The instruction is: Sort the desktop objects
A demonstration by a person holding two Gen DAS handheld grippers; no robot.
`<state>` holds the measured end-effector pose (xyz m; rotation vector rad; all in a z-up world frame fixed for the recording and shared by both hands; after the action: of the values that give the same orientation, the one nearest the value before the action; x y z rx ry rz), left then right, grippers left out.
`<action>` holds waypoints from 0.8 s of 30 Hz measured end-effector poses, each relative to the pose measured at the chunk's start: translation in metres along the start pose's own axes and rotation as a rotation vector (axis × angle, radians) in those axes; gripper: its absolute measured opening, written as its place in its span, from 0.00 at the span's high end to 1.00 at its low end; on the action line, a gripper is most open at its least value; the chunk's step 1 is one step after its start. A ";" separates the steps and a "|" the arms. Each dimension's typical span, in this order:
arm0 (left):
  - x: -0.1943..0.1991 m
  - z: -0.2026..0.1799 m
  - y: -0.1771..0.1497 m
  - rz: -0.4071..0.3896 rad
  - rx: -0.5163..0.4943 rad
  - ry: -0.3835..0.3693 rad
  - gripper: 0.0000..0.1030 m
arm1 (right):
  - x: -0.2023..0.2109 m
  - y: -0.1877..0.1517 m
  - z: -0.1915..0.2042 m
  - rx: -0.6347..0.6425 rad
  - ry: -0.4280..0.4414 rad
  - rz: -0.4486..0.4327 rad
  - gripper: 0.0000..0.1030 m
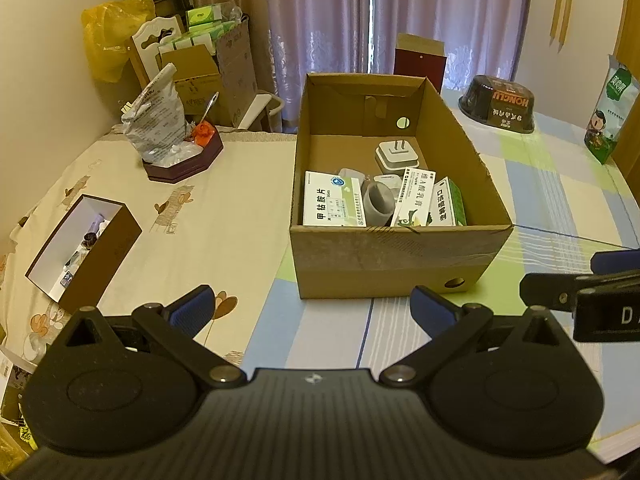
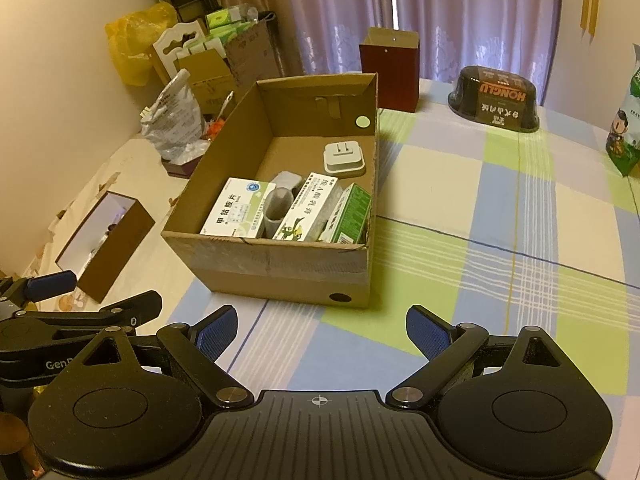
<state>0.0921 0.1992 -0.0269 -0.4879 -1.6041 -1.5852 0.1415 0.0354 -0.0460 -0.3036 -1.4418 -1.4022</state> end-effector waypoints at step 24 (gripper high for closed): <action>-0.014 0.003 0.005 0.008 -0.002 0.002 0.01 | -0.015 0.004 -0.002 -0.004 0.000 0.017 0.09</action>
<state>0.1031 0.2061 -0.0343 -0.4931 -1.5980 -1.5807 0.1519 0.0418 -0.0558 -0.3175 -1.4331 -1.3913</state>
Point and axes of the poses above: each gripper's, at about its wrist camera, not at the fingertips, and x roughly against the way its jaws point, z to its left, y to its top, the point moved 8 cm from there along -x, roughly the way its jaws point, and after that the axes turned 4 degrees about y, right-handed, at the moved point
